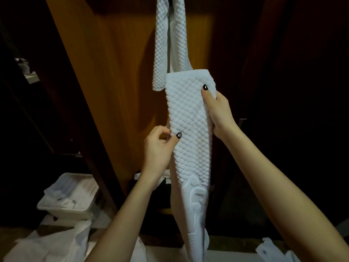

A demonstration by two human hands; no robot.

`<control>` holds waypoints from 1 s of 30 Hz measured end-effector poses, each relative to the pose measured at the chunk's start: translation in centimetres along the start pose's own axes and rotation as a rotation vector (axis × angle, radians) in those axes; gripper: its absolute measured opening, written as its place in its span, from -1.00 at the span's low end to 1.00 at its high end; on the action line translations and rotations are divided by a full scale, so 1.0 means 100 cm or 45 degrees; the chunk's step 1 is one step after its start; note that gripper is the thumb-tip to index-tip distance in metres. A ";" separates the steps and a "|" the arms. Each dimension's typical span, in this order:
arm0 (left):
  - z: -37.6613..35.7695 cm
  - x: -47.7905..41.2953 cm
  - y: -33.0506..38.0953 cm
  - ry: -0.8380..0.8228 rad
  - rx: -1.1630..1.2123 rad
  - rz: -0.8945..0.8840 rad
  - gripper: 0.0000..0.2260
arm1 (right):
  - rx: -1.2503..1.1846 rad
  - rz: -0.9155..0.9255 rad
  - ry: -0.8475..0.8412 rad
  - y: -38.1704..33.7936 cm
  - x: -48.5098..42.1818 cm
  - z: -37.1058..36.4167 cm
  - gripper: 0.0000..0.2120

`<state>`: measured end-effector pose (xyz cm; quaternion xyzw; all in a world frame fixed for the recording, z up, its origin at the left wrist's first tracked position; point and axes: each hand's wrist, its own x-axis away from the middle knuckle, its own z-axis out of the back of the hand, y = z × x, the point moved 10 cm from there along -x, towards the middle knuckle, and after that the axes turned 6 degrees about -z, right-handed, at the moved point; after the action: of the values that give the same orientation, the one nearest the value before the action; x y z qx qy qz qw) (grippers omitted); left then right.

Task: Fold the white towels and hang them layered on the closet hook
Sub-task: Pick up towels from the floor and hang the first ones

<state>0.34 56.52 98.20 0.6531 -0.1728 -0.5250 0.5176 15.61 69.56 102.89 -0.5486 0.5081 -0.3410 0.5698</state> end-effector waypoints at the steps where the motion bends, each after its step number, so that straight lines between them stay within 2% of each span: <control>1: -0.003 -0.002 -0.002 -0.041 0.079 0.028 -0.88 | 0.092 -0.004 0.005 -0.001 -0.001 0.003 -0.71; 3: -0.009 -0.007 -0.003 -0.093 0.187 0.061 -0.83 | 0.269 -0.049 -0.078 0.006 -0.002 0.005 -0.61; 4: -0.012 -0.011 -0.002 -0.099 0.222 0.064 -0.78 | 0.278 -0.097 -0.172 0.017 0.001 0.005 -0.63; 6: -0.013 -0.020 0.003 -0.087 0.258 0.027 -0.74 | 0.149 -0.264 -0.357 0.050 0.018 0.002 -0.73; 8: -0.012 -0.030 0.009 -0.105 0.202 -0.051 -0.79 | 0.059 -0.374 -0.418 0.075 0.038 0.005 -0.69; 12: -0.005 -0.049 0.022 -0.146 -0.013 -0.174 -0.86 | 0.115 -0.196 -0.188 0.063 0.046 0.015 -0.64; 15: 0.004 -0.058 0.032 -0.037 -0.206 -0.229 -0.90 | 0.129 -0.060 -0.024 0.041 0.047 0.009 -0.70; 17: 0.014 -0.061 0.035 0.077 -0.186 -0.187 -0.87 | 0.113 0.004 0.061 0.028 0.047 0.006 -0.73; 18: 0.017 -0.060 0.034 0.092 -0.049 -0.137 -0.85 | 0.071 0.017 0.072 0.023 0.047 0.005 -0.77; 20: 0.016 -0.057 0.030 0.005 0.251 -0.057 -0.87 | -0.066 0.012 0.052 0.016 0.046 0.002 -0.77; 24: 0.002 -0.037 0.022 -0.269 0.287 -0.080 -0.93 | -0.323 -0.059 -0.052 0.017 0.039 0.000 -0.68; 27: 0.006 -0.023 -0.007 -0.195 0.534 0.094 -0.88 | -0.459 -0.131 -0.165 0.022 0.033 -0.002 -0.67; 30: 0.002 -0.015 -0.022 -0.276 0.415 0.118 -0.87 | -0.610 -0.248 -0.235 0.033 0.030 -0.001 -0.72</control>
<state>-1.14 58.40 97.13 0.6593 -0.3403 -0.5329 0.4069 15.70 67.28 99.09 -0.7428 0.4650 -0.2126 0.4322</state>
